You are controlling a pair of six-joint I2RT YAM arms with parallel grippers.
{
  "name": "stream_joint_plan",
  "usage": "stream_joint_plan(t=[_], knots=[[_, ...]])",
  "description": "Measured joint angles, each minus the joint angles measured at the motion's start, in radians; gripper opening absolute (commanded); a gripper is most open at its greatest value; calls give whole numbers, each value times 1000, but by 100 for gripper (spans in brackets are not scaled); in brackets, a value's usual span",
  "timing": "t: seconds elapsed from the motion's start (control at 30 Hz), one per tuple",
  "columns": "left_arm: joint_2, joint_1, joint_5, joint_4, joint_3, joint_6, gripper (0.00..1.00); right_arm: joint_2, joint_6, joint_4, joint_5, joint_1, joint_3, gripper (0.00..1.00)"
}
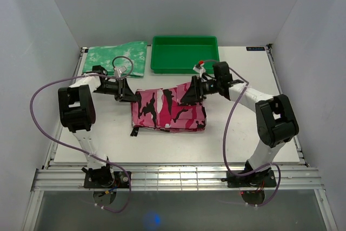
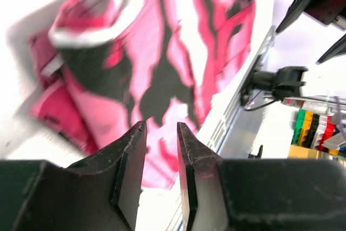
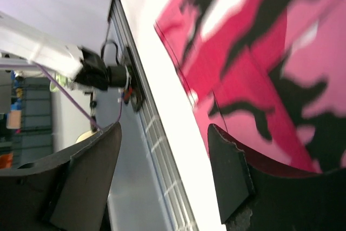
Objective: Fold and stack the trousers
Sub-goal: Fold the trousers
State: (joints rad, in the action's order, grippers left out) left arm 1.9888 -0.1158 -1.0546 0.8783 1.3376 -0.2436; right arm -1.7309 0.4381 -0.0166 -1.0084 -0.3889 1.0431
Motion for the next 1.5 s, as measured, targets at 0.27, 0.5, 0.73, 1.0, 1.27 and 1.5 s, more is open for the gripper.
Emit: stream_joint_plan(t=[0.27,0.5,0.73,1.0,1.27,1.5], knots=[[21,23,-33,-275,4,299,42,-148,12,103,27,77,220,73],[218,26,-36,-412,47,472,42,-403,-73,43,69,116,262,73],[294,35,35,-357,304,415,50,-404,-140,-32,121,106,404,80],[-62,18,298,-256,146,245,98,11,-152,-125,240,108,243,90],[-439,-55,404,-195,-175,355,98,363,-21,-174,389,125,-118,90],[-397,-76,478,-211,-358,428,98,342,114,-303,506,184,-198,90]])
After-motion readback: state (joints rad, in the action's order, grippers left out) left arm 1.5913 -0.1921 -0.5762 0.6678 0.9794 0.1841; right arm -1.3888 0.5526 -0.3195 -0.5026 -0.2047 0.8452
